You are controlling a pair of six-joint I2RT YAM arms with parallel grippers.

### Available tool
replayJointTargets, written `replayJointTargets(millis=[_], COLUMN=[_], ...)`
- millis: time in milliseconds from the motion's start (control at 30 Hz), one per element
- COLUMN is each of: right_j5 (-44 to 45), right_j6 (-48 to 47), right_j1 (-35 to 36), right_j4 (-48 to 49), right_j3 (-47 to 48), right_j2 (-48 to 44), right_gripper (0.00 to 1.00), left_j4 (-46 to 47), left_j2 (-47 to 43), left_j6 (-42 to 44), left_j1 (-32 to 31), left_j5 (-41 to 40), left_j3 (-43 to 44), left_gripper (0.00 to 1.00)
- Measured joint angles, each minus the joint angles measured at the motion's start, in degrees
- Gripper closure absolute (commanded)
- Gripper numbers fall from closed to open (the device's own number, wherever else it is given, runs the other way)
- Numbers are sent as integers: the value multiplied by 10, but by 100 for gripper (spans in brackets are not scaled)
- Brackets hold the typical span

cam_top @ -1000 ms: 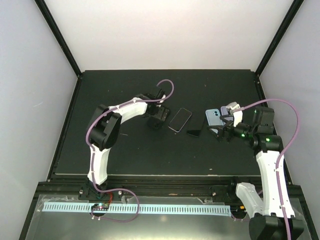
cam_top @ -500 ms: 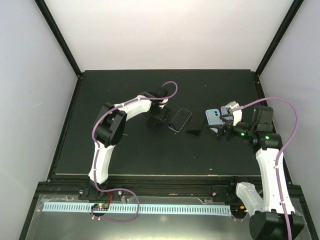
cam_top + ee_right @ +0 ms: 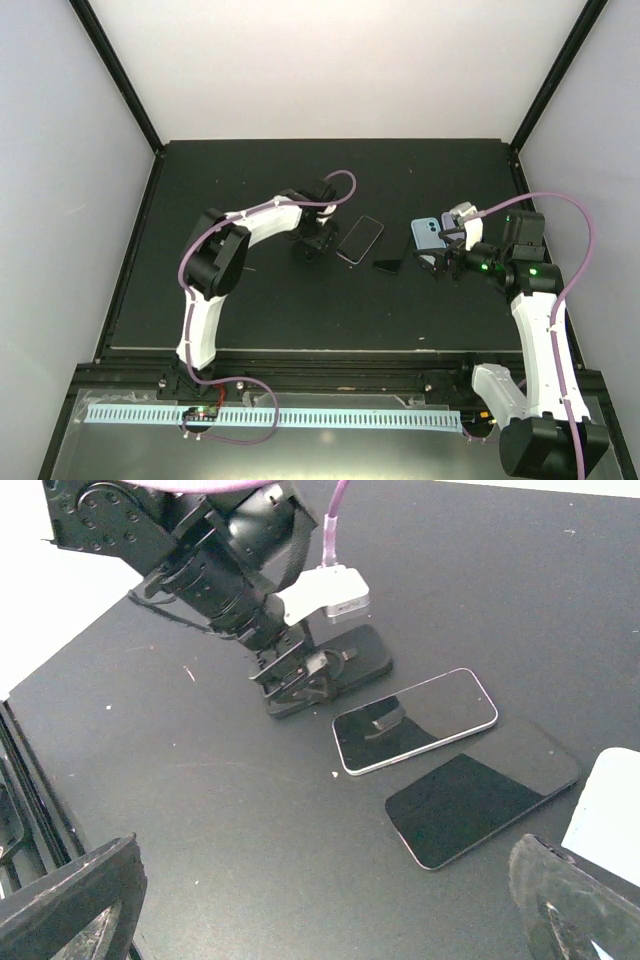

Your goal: Take the phone out of the phone case

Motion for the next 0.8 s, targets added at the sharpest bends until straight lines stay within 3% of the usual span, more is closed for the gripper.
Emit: replayJointTargets(millis=[300, 600, 800], right_j5=[0, 0, 3], right_j6=[-2, -14, -17], right_j1=[0, 0, 0], right_j4=[0, -1, -5], right_j3=[0, 0, 5], right_j2=[-1, 0, 17], right_gripper=[1, 2, 13], left_j4=[-10, 36, 107], left_j2=[-144, -275, -307], left_j6=[-13, -28, -56], left_j1=[-24, -186, -184], left_j5=[38, 105, 172], left_j3=[-181, -314, -390], left_gripper=[28, 30, 31])
